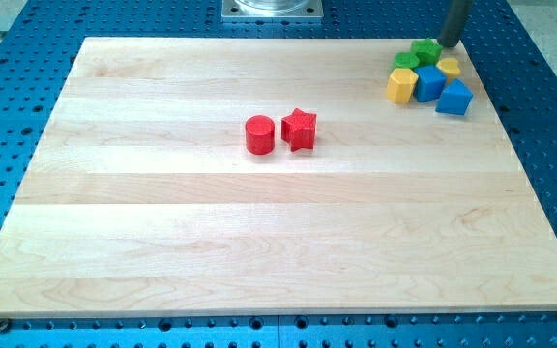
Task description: Push green star into the red star
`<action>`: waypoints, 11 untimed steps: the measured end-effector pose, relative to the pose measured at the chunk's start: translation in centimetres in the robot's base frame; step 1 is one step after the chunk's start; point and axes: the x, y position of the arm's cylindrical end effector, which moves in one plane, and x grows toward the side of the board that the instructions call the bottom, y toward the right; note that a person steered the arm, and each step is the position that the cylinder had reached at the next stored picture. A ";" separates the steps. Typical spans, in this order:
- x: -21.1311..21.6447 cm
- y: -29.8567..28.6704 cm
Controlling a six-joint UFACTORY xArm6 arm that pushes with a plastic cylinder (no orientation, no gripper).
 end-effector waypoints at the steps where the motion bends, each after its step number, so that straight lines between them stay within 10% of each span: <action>1: 0.5 0.5; 5: 1.2 0.5; 11: 10.6 -20.8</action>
